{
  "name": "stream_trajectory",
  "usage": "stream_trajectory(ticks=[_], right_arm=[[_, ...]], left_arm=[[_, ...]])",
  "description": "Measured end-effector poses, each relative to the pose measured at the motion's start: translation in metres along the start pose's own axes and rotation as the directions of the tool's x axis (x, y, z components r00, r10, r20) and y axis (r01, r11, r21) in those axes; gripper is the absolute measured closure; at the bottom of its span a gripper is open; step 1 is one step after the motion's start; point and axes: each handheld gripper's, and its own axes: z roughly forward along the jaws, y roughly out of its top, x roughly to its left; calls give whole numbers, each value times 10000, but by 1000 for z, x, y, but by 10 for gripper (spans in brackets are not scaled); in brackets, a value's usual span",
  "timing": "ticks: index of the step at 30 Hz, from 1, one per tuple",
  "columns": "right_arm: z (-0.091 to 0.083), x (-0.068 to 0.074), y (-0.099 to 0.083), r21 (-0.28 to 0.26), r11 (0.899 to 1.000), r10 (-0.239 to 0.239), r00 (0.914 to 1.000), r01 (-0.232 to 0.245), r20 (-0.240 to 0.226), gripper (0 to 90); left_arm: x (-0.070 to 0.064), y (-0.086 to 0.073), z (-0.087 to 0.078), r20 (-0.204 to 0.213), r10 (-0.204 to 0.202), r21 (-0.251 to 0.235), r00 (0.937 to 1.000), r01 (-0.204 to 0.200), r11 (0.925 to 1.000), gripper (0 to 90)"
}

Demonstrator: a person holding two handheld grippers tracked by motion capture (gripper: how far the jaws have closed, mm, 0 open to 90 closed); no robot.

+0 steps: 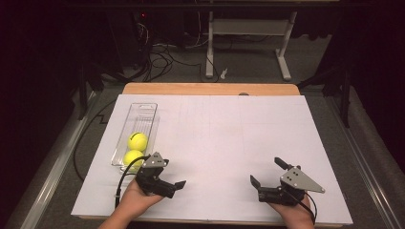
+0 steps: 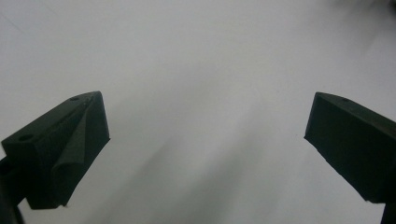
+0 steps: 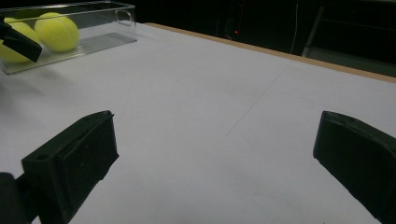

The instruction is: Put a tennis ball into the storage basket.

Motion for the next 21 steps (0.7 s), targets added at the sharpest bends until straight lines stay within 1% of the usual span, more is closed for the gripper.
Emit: stream_trajectory(ticks=[1,2,4,6,8,9,12,15,17,18,19,21], right_arm=[[0,1,0,9,10000,5,10000,-5,9,1],[1,1,0,15,10000,1,10000,-1,19,1],[2,2,0,54,10000,-37,10000,37,30,1],[2,2,1,74,10000,-20,10000,19,77,1],[1,2,1,76,10000,47,9999,-48,154,1],[1,1,1,67,9999,80,9998,-81,187,1],[-1,-1,1,4,9998,177,9993,-177,325,1],[-3,-1,1,-28,9998,217,9990,-216,381,1],[-3,-2,1,-52,9997,231,9990,-230,389,1],[-4,-2,1,-84,9997,223,9990,-220,392,1],[-5,-2,2,-117,9997,218,9990,-214,397,1],[-5,-3,2,-171,9996,218,9990,-212,395,1]], left_arm=[[2,-1,-2,183,54,-175,9998,-50,9998,12],[2,-2,-3,252,116,-253,9996,-110,9996,15],[1,-2,-5,192,361,-455,9992,-352,9983,10],[1,-3,-9,467,417,-759,9980,-381,9964,9],[1,-2,-13,623,531,-1137,9966,-458,9925,9],[0,-2,-16,679,579,-1395,9960,-479,9891,9],[0,0,-22,633,611,-1772,9961,-490,9829,2],[0,-1,-27,532,806,-2225,9953,-669,9726,1],[1,-1,-30,297,887,-2470,9956,-787,9658,1],[1,-2,-33,205,886,-2639,9959,-801,9612,1],[2,-2,-34,177,845,-2746,9963,-764,9585,1],[7,-4,-39,151,592,-2937,9981,-522,9545,1]])
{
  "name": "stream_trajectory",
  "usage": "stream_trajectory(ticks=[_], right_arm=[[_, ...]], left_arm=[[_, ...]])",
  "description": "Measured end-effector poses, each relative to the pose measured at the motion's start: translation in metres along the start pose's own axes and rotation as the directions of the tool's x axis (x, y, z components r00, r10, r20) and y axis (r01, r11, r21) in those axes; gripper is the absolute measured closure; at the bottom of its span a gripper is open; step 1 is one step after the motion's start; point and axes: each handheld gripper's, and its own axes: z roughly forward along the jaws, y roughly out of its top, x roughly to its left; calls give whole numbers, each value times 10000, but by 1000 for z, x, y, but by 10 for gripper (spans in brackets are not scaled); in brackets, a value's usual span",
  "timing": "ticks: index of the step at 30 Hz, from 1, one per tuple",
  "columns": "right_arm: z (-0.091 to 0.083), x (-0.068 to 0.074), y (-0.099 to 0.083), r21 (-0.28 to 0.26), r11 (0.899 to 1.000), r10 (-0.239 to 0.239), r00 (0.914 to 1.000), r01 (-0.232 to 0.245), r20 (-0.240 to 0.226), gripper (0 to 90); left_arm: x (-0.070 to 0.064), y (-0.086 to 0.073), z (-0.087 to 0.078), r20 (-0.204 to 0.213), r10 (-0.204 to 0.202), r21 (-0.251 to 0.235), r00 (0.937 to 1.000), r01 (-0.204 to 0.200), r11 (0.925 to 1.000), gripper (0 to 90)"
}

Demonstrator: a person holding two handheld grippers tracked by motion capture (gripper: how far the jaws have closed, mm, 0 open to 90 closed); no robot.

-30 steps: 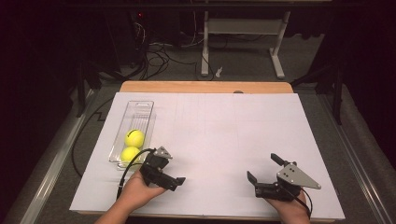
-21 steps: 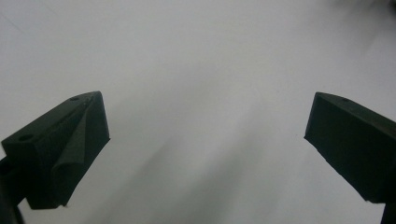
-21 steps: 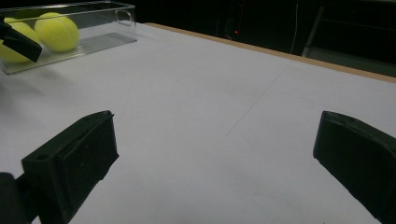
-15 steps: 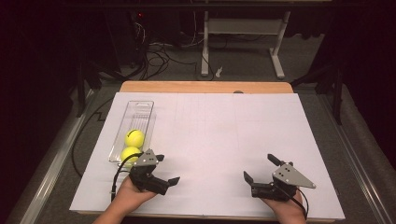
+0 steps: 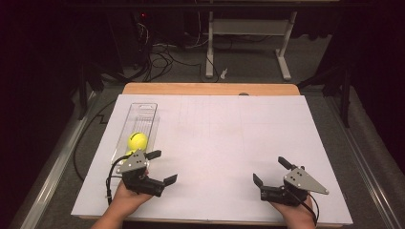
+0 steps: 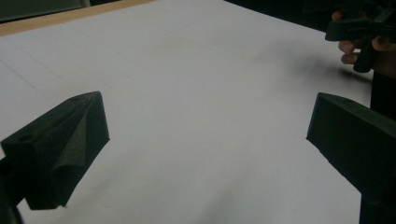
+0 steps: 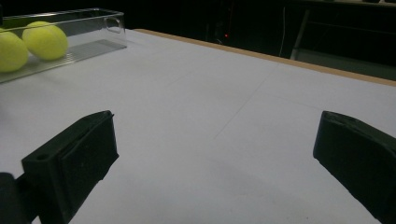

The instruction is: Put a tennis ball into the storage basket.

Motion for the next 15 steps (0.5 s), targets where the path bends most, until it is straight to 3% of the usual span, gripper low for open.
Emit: stream_trajectory(ticks=[8,15], right_arm=[[-5,-5,1,-277,9995,122,9999,-119,96,1],[-8,-7,2,-598,9980,228,9997,-226,14,1]], left_arm=[[16,-4,-22,-620,-611,-492,9962,581,9971,1],[23,-8,-33,-720,-915,-800,9932,857,9931,1]])
